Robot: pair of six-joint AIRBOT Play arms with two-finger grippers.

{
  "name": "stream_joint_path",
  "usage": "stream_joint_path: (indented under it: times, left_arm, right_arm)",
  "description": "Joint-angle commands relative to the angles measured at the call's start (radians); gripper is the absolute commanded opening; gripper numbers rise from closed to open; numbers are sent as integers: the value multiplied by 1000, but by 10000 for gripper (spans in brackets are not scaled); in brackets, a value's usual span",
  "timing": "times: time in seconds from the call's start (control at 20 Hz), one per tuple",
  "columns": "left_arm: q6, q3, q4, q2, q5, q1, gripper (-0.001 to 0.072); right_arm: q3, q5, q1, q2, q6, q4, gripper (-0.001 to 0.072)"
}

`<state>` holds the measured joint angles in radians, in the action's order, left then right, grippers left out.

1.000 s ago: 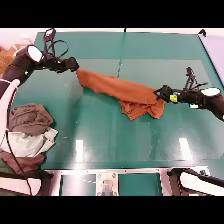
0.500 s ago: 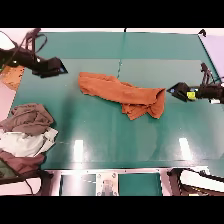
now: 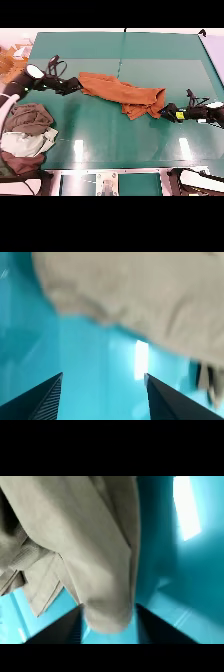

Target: Fold the shirts.

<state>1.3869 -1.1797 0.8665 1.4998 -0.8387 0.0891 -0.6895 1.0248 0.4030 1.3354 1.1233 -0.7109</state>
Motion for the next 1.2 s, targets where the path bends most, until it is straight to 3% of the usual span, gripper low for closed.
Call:
stream_joint_path:
  times: [0.0, 0.1, 0.55, 0.7, 0.8, 0.95, 1.15]
  left_arm:
    - [-125, 20, -183, 105, 219, 41, 590]
    - [-150, 18, -218, 169, 250, 43, 589]
    - [-243, -31, -211, 215, 383, 40, 587]
    - [-244, -32, -223, 242, 337, 40, 194]
    - [-245, -32, -233, 246, 343, 40, 25]
    - [-267, -79, -243, 246, 340, 40, 23]
    - [-289, -211, -212, 239, 202, 40, 22]
  right_arm:
    - [0, -68, -53, 24, -9, 61, 214]
    - [-33, -67, -55, 24, -10, 68, 22]
    - [-125, -64, -56, 24, -9, 69, 15]
    - [-129, -68, -55, 24, -9, 75, 14]
    - [-143, -68, -55, 24, -9, 72, 15]
    - [-193, -61, -55, 23, -8, 71, 15]
    - [-257, -13, -55, 23, -3, 49, 15]
